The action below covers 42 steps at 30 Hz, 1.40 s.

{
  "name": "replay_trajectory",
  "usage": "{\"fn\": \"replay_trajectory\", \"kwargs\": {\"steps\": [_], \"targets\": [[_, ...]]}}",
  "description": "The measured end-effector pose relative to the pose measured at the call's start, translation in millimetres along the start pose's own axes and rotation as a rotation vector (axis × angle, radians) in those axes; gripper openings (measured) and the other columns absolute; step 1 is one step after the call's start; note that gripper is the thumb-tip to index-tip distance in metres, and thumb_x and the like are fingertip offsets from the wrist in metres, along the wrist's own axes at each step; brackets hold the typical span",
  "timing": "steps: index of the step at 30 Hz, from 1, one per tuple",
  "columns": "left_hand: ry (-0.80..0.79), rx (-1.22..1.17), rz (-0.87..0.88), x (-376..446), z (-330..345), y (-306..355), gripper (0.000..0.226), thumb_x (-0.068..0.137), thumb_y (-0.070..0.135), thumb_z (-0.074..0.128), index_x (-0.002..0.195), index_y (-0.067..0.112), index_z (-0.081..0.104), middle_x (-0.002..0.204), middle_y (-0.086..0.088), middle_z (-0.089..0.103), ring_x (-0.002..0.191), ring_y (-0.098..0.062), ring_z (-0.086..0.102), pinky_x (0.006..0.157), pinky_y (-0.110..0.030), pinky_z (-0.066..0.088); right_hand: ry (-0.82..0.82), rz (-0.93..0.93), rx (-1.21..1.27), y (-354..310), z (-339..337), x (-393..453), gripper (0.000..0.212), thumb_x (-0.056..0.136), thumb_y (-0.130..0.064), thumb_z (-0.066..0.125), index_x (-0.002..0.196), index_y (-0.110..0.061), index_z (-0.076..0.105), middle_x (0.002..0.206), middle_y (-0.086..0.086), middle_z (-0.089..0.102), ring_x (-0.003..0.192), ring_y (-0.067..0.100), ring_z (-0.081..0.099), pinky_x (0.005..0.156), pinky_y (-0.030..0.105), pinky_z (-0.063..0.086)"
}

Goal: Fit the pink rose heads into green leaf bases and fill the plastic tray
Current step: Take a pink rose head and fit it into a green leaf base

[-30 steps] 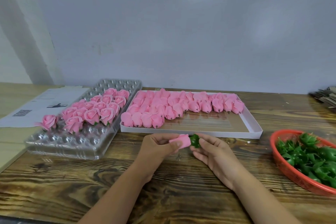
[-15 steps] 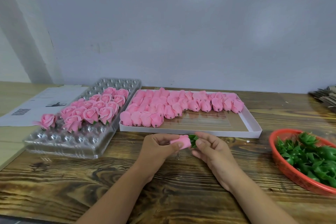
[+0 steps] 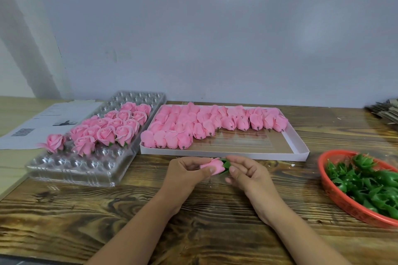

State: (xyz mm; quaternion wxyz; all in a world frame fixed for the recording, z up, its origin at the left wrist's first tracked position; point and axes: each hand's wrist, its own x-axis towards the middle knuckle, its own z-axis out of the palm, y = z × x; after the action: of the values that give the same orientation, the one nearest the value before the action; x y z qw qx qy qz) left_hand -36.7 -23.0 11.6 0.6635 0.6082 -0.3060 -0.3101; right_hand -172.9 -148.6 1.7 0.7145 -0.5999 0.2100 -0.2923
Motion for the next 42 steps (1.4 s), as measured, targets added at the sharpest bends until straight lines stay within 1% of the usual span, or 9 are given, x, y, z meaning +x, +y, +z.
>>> {"fn": "replay_trajectory", "kwargs": {"steps": [2,6,12,18,24,29,33,38,42], "targets": [[0.001,0.006,-0.011,0,0,0,0.025,0.078,0.016,0.084,0.103,0.015,0.082,0.102,-0.005,0.079,0.1,-0.024,0.074,0.087,-0.034,0.06,-0.003,0.0,-0.001,0,1,0,0.03,0.095,0.008,0.054,0.115,-0.011,0.066,0.106,0.005,0.076,0.1,0.016,0.071,0.075,0.022,0.058],[-0.016,-0.012,-0.016,-1,-1,1,0.032,0.071,0.026,0.085,0.101,0.017,0.082,0.102,-0.006,0.079,0.1,-0.024,0.075,0.086,-0.032,0.059,-0.005,-0.029,-0.026,-1,3,-1,0.031,0.094,0.011,0.054,0.11,-0.012,0.067,0.103,0.003,0.077,0.096,0.012,0.072,0.072,0.021,0.057],[-0.069,-0.027,-0.02,-2,-2,3,0.035,0.071,0.025,0.086,0.104,0.014,0.082,0.102,-0.009,0.079,0.099,-0.026,0.074,0.084,-0.028,0.06,-0.005,-0.058,-0.053,-1,4,-2,0.03,0.09,0.014,0.058,0.104,-0.01,0.069,0.097,0.004,0.078,0.09,0.012,0.073,0.07,0.021,0.058],[-0.096,-0.066,-0.046,-2,-2,4,0.036,0.07,0.026,0.086,0.103,0.014,0.082,0.105,-0.01,0.079,0.102,-0.026,0.074,0.089,-0.033,0.059,0.07,-0.111,-0.139,-3,1,-3,0.024,0.088,0.005,0.066,0.091,-0.016,0.076,0.083,0.01,0.076,0.07,0.013,0.068,0.068,0.023,0.058],[-0.104,-0.102,-0.046,-2,-2,4,0.032,0.069,0.021,0.086,0.099,0.012,0.082,0.103,-0.013,0.078,0.095,-0.022,0.075,0.077,-0.024,0.059,0.075,-0.115,-0.202,-6,-2,-5,0.019,0.086,0.002,0.07,0.086,-0.015,0.077,0.07,0.007,0.073,0.061,0.012,0.064,0.063,0.02,0.054],[-0.127,-0.082,-0.044,-2,-3,3,0.027,0.071,0.02,0.084,0.098,0.014,0.082,0.102,-0.015,0.078,0.092,-0.022,0.074,0.079,-0.026,0.06,0.045,-0.164,-0.34,-9,-2,-6,0.026,0.085,0.002,0.072,0.08,-0.022,0.076,0.062,0.008,0.07,0.056,0.007,0.06,0.059,0.018,0.051],[-0.151,-0.06,-0.041,-3,-3,4,0.024,0.071,0.021,0.084,0.095,0.016,0.083,0.1,-0.015,0.079,0.09,-0.021,0.075,0.078,-0.025,0.06,0.035,-0.202,-0.403,-10,-4,-6,0.029,0.083,0.0,0.075,0.078,-0.028,0.076,0.072,0.012,0.073,0.062,0.011,0.06,0.063,0.024,0.051],[-0.155,-0.035,-0.051,-3,-3,4,0.023,0.07,0.021,0.084,0.093,0.017,0.083,0.099,-0.014,0.079,0.089,-0.02,0.075,0.079,-0.026,0.061,0.018,-0.256,-0.47,-7,-5,-7,0.033,0.082,0.001,0.075,0.082,-0.032,0.076,0.081,-0.007,0.076,0.071,0.01,0.067,0.068,0.019,0.052],[-0.138,-0.035,-0.054,-3,-2,5,0.023,0.07,0.021,0.084,0.092,0.016,0.083,0.097,-0.014,0.079,0.086,-0.018,0.075,0.074,-0.023,0.059,0.01,-0.313,-0.573,-6,-8,-6,0.031,0.084,0.0,0.074,0.089,-0.031,0.077,0.083,-0.012,0.075,0.079,0.006,0.068,0.072,0.014,0.051]]}}
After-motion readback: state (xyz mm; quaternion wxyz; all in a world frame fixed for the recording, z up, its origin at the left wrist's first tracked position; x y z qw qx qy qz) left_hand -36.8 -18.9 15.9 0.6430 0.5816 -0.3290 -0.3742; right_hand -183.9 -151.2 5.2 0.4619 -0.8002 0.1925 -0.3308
